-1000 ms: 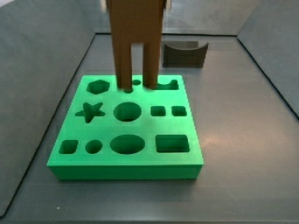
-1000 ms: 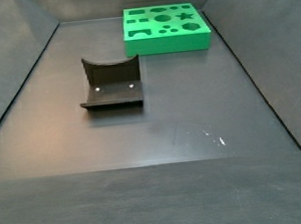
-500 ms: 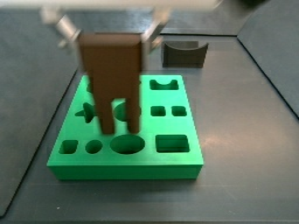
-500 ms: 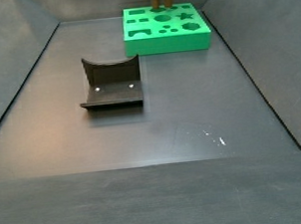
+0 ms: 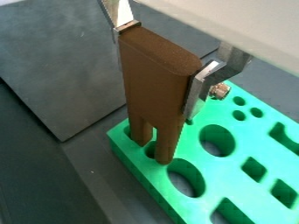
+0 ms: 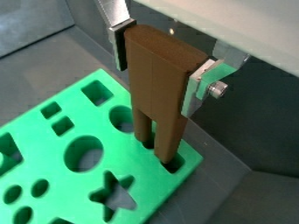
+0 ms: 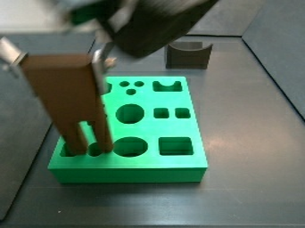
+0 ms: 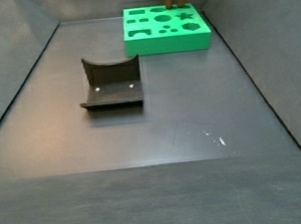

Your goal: Insert the square-circle object.

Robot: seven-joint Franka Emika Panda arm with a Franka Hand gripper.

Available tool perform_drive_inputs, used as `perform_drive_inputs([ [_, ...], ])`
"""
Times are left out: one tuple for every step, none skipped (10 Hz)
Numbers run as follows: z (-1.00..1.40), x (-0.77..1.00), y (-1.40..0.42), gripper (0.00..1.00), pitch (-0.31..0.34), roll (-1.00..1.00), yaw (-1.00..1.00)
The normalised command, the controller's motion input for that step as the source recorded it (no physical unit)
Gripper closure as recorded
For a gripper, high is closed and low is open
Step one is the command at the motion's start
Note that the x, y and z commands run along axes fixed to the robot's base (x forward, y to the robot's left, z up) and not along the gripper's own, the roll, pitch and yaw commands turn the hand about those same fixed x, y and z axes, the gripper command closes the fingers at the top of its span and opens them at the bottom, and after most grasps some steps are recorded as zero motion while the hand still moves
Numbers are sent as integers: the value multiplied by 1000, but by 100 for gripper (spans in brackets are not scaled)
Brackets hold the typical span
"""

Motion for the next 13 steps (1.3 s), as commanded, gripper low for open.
perform_drive_inputs([
  [-234, -389, 6, 100, -100, -106, 17],
  [-240, -240, 17, 100, -57, -31, 0],
  [-249, -254, 0, 100, -47, 0, -74],
  [-251, -106, 11, 100, -20, -37, -206],
  [-337, 26, 17, 100, 0, -11, -257],
  [-426, 211, 23, 100, 17, -39, -217],
  [-500, 303, 46, 100, 39, -21, -180],
  [-517, 297, 120, 100, 0, -76, -131],
  [-494, 249, 157, 100, 0, -83, -83],
  [-454, 140, 109, 100, -10, -46, -40],
  [-497, 11, 103, 100, -103, -37, 0],
  [-337, -63, 6, 100, -250, -123, 0],
  [0, 0, 0, 100, 11, -16, 0],
])
